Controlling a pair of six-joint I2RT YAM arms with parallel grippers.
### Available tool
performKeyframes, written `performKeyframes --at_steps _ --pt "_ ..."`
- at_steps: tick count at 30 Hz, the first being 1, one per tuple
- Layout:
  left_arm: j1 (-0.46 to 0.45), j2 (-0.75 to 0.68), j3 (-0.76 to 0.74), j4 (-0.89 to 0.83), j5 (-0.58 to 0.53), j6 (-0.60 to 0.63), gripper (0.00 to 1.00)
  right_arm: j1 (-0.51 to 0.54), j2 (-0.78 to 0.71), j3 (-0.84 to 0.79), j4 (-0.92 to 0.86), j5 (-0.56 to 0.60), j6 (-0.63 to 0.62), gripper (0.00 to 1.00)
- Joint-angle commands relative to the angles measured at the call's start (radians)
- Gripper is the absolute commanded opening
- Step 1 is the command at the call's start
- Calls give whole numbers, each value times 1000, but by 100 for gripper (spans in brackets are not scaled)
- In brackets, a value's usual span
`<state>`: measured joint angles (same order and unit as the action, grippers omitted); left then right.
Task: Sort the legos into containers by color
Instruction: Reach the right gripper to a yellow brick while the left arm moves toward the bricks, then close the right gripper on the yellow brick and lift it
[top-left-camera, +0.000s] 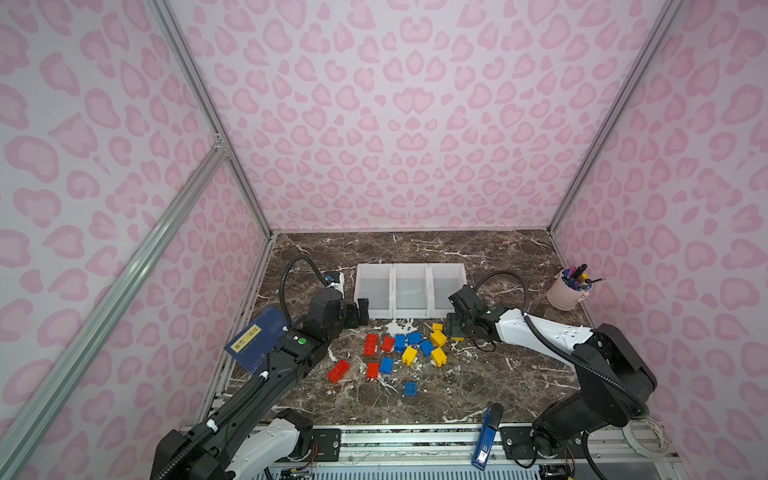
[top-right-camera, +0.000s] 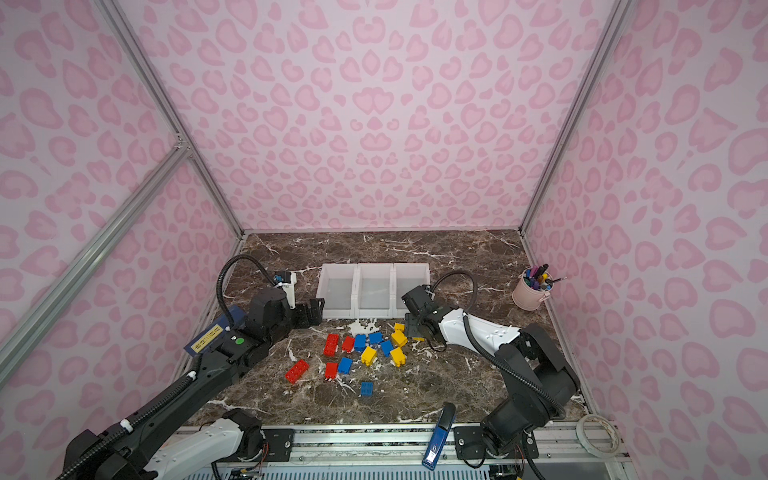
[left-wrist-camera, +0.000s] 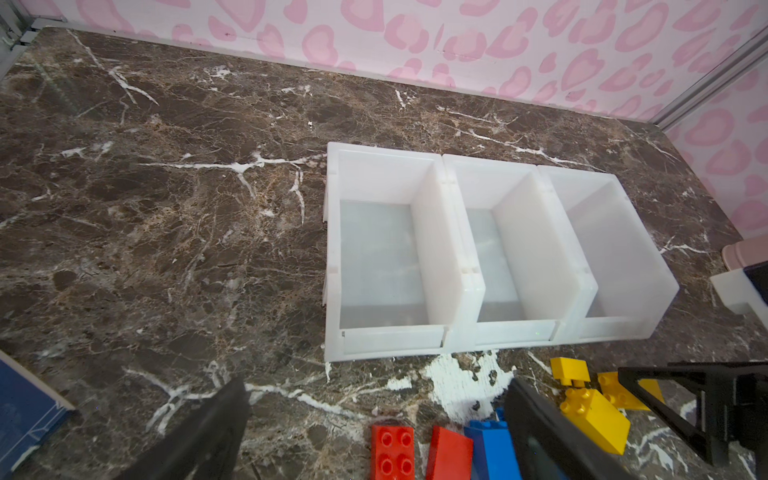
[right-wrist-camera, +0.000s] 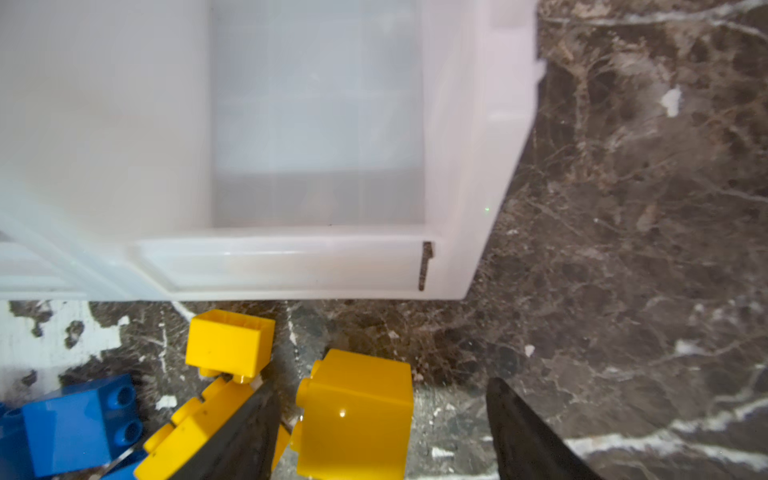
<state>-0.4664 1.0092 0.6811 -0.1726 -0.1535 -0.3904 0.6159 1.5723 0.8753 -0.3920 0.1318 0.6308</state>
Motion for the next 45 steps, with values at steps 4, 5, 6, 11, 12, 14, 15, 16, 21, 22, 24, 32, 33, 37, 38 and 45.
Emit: performKeyframes --at_steps 4,5,6,11,12,14,15,16,21,22,24,32,33,37,38,45 --pt "-6 -4 -8 -1 9 -2 97 18 17 0 -22 26 38 73" --pt "-6 -4 -8 -1 11 -2 97 21 18 -2 -21 26 40 73" --pt "-8 -4 -8 -1 12 -2 97 24 21 -2 -21 28 43 72" --pt "-12 -10 -10 -5 20 -2 97 33 36 -13 -9 21 61 67" --pt "-15 -12 -9 -5 21 -4 97 36 38 -15 -9 20 64 66" --pt "-16 -15 -11 -5 22 -5 97 41 41 -16 -11 24 68 64" --pt "-16 -15 -11 -4 22 -4 97 44 42 -15 -16 26 70 62" --pt "-15 -16 -11 -5 22 -6 97 45 40 -17 -17 30 70 61" --pt "-23 -23 -14 -6 21 -12 97 48 20 -28 -20 45 72 52" --pt "-24 -27 -16 -7 19 -14 97 47 18 -30 -22 46 70 51" --pt "-26 -35 -20 -9 14 -18 97 47 14 -35 -21 49 70 50" --pt "-32 -66 -31 -30 -7 -57 97 48 -6 -53 -18 53 69 45" --pt "-33 -70 -33 -31 -8 -60 97 49 -8 -54 -18 54 67 45" --pt "-34 -81 -39 -33 -8 -65 97 52 -30 -61 -31 55 67 45" --pt "-34 -81 -38 -36 -9 -65 97 54 -37 -58 -39 55 68 45" --pt "-35 -93 -39 -44 -17 -65 97 66 -119 33 -140 94 9 45"
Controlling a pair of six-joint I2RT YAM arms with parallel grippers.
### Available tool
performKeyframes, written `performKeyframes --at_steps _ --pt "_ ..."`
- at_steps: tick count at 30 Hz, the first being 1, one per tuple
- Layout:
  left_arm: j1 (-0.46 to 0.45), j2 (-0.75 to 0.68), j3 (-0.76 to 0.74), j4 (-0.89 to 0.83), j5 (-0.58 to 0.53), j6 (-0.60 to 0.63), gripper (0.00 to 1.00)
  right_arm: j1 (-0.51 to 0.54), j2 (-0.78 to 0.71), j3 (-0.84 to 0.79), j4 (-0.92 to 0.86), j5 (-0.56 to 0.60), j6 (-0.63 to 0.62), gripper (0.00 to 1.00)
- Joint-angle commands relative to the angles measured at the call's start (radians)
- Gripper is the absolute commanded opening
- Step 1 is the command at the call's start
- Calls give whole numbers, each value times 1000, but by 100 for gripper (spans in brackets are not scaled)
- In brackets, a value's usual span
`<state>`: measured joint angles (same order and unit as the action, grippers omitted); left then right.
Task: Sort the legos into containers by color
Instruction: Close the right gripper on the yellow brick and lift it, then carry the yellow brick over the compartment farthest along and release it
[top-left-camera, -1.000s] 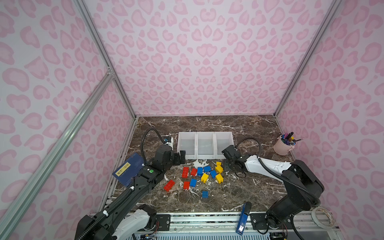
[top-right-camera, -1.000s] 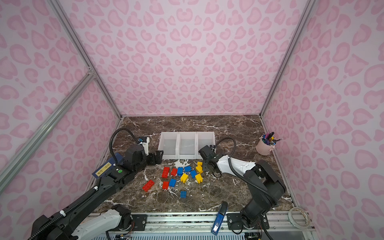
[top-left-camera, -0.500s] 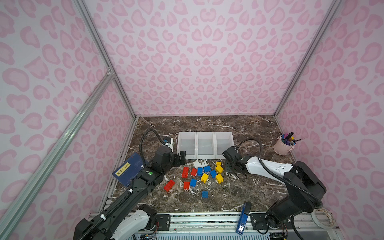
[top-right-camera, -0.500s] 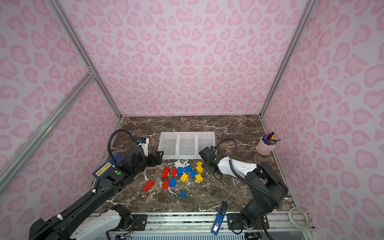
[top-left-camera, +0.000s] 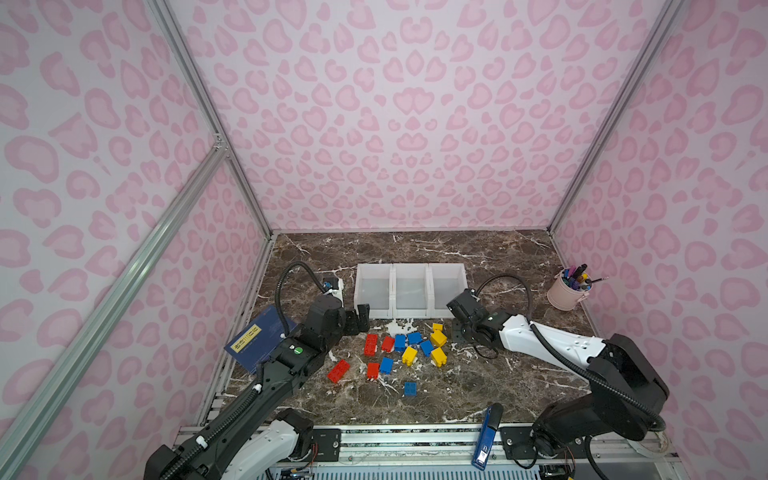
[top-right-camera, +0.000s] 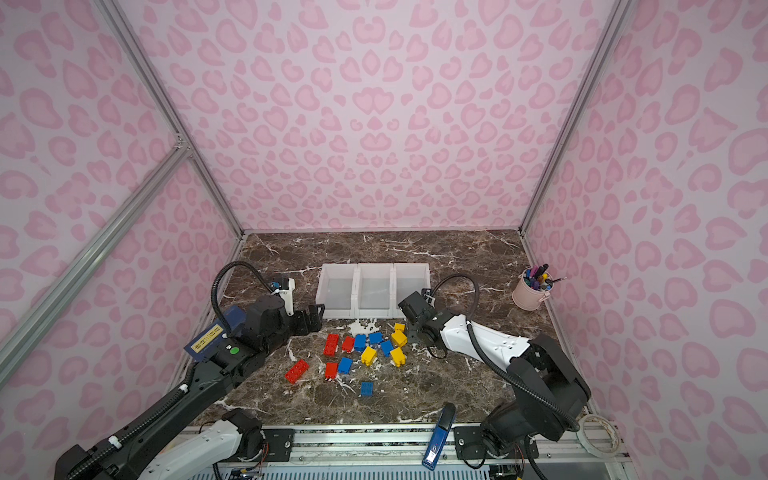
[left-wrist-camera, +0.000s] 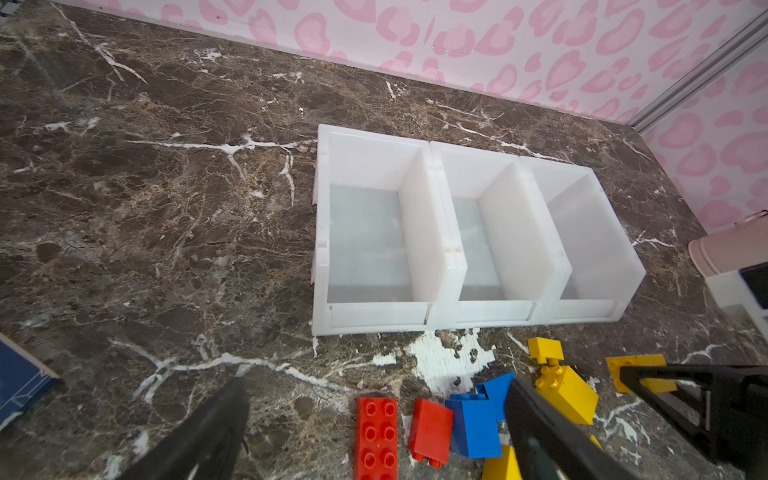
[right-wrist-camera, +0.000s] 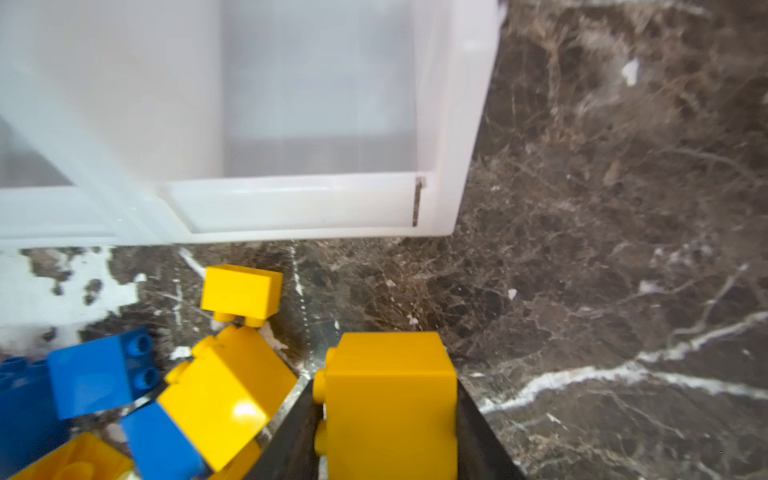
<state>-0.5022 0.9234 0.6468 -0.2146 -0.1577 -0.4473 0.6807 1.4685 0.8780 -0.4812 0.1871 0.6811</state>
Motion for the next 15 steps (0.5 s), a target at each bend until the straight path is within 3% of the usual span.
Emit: performKeyframes --at_steps 1,6,15 --pt "0 -8 -5 -4 -13 -8 97 1 -18 62 -69 62 -45 45" --pt "-1 -10 -5 -8 -14 -14 97 -35 48 223 -82 86 -158 45" --pt "-4 -29 -12 -32 -12 -45 97 -146 323 427 -9 -58 -237 45"
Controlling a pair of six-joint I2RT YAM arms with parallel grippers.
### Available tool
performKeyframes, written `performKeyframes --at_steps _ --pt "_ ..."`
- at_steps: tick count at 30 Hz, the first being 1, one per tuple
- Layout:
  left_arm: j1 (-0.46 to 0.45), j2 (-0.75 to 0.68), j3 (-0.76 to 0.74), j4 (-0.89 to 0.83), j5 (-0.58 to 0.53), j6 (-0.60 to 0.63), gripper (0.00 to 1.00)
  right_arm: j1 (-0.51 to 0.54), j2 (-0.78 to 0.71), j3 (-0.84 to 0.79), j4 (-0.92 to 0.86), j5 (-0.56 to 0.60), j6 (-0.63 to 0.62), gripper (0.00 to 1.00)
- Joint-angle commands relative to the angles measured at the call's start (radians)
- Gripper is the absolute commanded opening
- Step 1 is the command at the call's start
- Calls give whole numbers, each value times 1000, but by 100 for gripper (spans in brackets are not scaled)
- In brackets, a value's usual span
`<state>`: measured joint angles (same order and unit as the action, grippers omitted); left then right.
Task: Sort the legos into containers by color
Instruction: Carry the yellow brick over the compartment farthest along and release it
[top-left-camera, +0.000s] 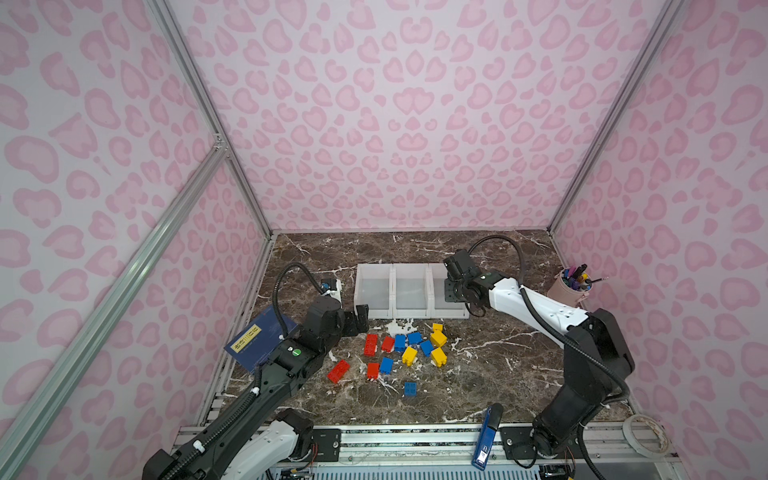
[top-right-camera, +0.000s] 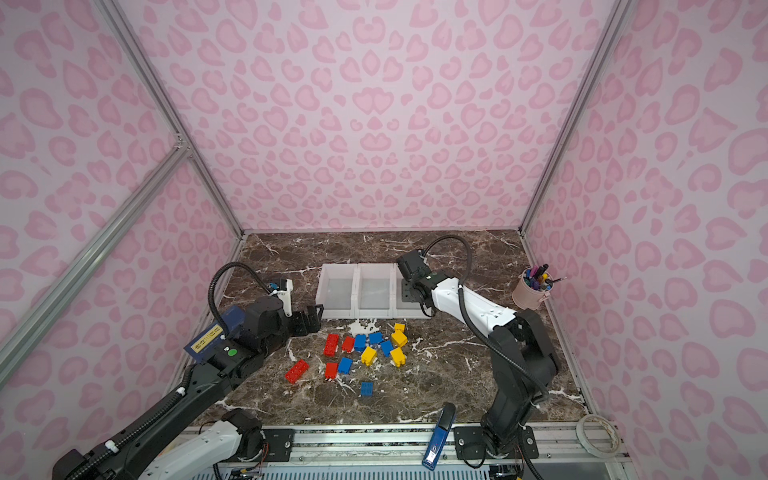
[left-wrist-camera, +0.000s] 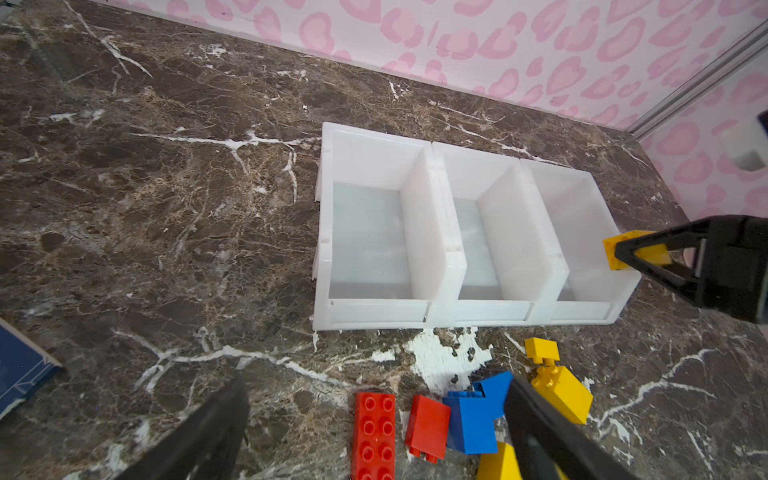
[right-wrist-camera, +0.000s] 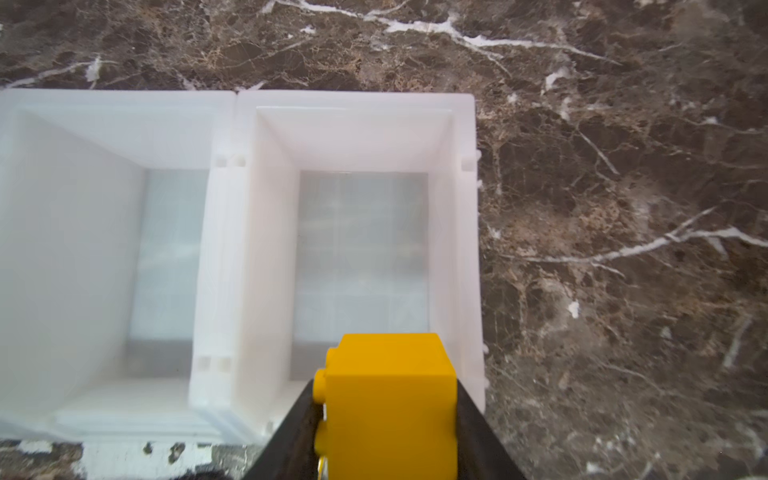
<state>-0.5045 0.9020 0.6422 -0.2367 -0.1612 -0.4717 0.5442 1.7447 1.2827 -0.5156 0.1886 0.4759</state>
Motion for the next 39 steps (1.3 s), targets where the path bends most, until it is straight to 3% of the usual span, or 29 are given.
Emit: performKeyframes --at_steps 1,19,26,39 --pt "-2 -12 -9 -14 -9 -24 97 -14 70 34 30 -65 -34 45" --pt "-5 -19 -36 -43 -9 -71 97 -43 237 107 51 -127 -34 50" --pt "-7 -20 -39 -51 -8 -77 97 -41 224 122 34 -131 -42 61" --pt "-26 0 -35 -68 -11 -75 100 -35 58 80 -2 -103 -63 62"
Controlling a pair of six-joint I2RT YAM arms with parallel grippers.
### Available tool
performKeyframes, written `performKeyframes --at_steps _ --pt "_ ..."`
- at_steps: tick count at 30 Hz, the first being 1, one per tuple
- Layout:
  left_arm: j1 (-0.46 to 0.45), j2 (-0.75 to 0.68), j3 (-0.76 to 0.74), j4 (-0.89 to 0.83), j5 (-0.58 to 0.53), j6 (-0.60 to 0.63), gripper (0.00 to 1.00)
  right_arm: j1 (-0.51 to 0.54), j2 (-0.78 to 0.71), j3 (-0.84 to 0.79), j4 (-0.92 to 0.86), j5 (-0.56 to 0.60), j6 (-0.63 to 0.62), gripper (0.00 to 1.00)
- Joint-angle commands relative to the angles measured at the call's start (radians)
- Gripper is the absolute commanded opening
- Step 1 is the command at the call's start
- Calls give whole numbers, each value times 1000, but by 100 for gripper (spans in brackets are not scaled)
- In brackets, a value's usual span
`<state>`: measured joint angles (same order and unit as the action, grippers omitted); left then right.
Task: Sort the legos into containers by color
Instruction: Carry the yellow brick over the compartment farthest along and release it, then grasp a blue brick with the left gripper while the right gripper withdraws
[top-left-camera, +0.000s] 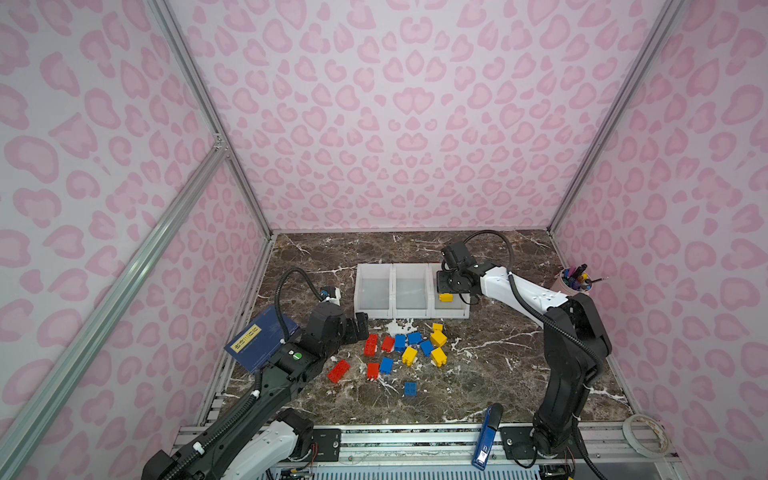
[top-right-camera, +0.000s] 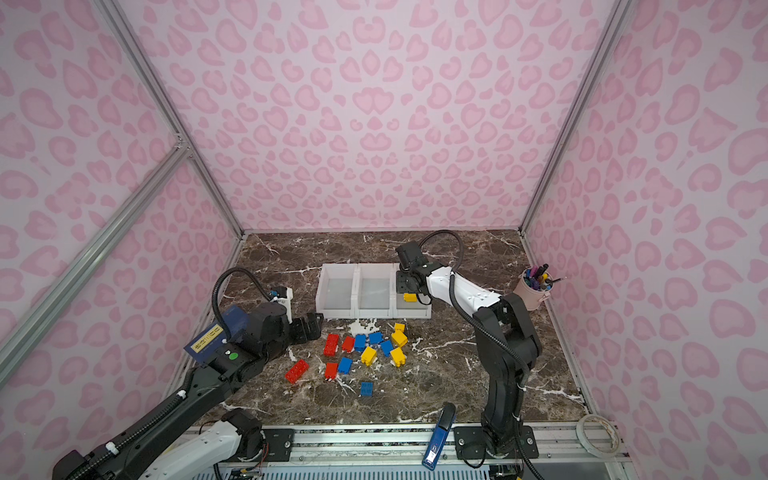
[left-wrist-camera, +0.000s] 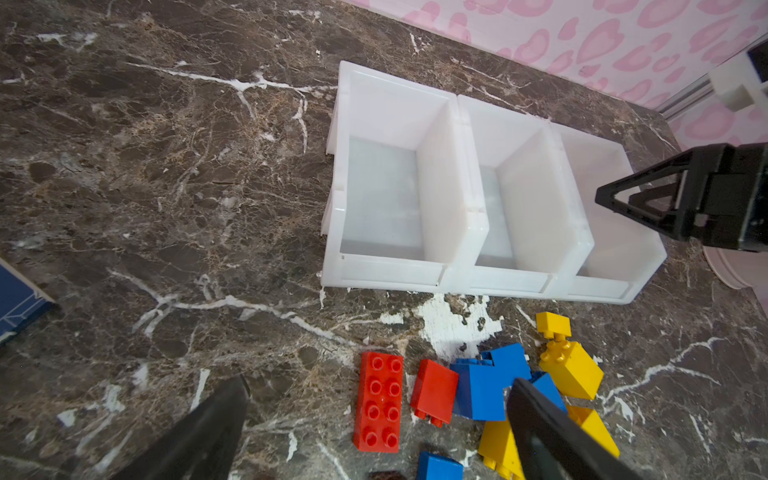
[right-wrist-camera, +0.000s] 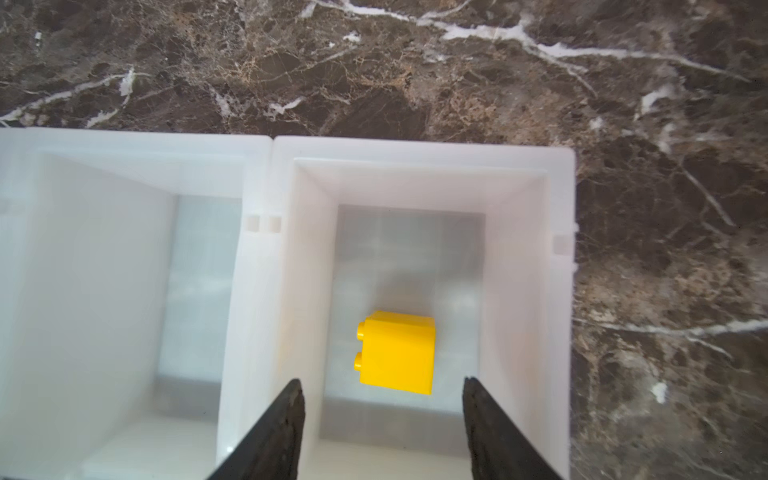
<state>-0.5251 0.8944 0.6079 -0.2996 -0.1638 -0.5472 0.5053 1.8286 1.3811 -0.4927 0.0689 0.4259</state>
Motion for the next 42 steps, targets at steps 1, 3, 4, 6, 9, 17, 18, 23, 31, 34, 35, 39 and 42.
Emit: performKeyframes --at_steps 1,3,4,6,9,17,18,23,31,34,35,39,42 --pt "-10 16 2 -7 -9 1 99 4 -45 -30 -24 19 -14 62" --pt "-19 32 10 -11 -9 1 98 4 -83 -56 -26 22 -12 62" --pt "-24 44 13 -13 -11 1 98 5 -104 -73 -27 26 -10 62" --pt "-40 68 25 -19 -12 3 96 8 -142 -101 -30 37 -6 62" --pt "-75 111 43 -25 -14 0 93 13 -206 -163 -32 55 8 62" --pt "-203 293 124 -9 -34 -39 89 19 -374 -331 -40 80 68 62" --pt "-216 327 138 -8 -33 -47 87 20 -394 -351 -39 82 76 62" --pt "-280 467 218 -2 -19 -41 81 22 -459 -431 -34 89 108 62" --pt "-326 637 310 -21 0 -51 73 22 -506 -477 -33 89 120 62" --pt "-332 669 323 -31 -7 -63 69 23 -511 -484 -31 83 122 62" --pt "-333 679 326 -32 -9 -63 69 23 -512 -486 -30 83 122 62" --pt "-342 722 350 -51 -11 -50 64 23 -513 -500 -21 83 127 62" --pt "-352 752 366 -75 -31 -56 59 24 -520 -519 -9 83 138 62"
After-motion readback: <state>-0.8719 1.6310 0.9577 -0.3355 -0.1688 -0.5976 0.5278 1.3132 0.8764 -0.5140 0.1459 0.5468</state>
